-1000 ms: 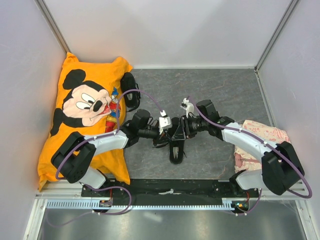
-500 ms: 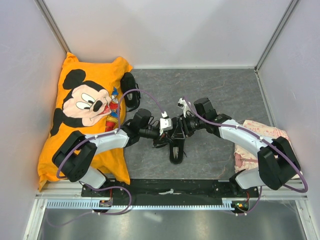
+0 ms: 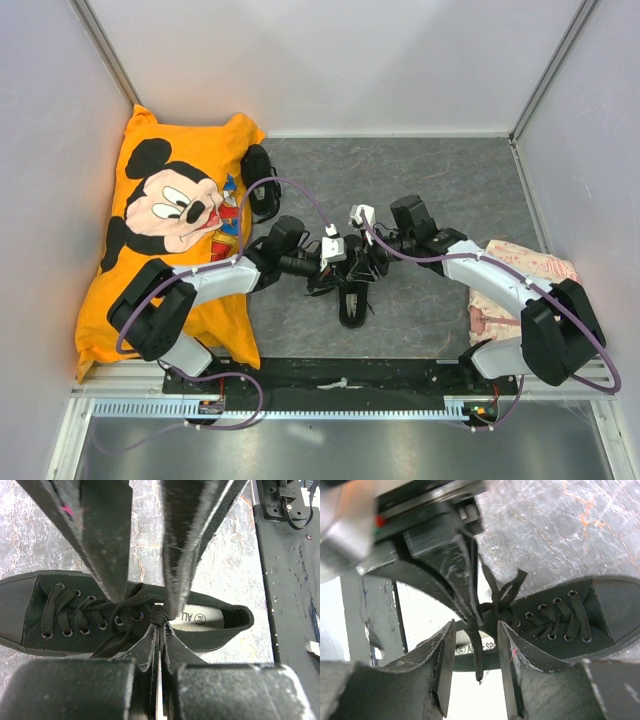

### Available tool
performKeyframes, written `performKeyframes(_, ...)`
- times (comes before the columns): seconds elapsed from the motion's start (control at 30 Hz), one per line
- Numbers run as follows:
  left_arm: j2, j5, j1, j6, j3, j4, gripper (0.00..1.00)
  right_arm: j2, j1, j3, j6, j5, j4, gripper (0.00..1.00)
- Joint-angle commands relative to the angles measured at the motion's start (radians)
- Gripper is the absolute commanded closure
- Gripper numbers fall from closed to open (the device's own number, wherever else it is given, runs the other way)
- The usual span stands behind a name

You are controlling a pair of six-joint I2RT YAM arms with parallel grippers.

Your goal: Tie the shoes

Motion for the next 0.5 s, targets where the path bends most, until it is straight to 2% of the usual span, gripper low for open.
performKeyframes(0.0,0.008,0.047,0.005,0.047,0.037,0.01,0.99,0.0,-0.003,0.03,-0.14,-0.1,-0.012,0.55)
performKeyframes(0.23,0.011,0.064,0.009,0.045,0.033,0.021,0.98,0.023,-0.003,0.026,-0.168,-0.108,-0.015,0.54)
performKeyframes(0.47,0.012,0.071,0.009,0.045,0.033,0.024,0.98,0.054,-0.002,0.038,-0.165,-0.102,-0.006,0.59)
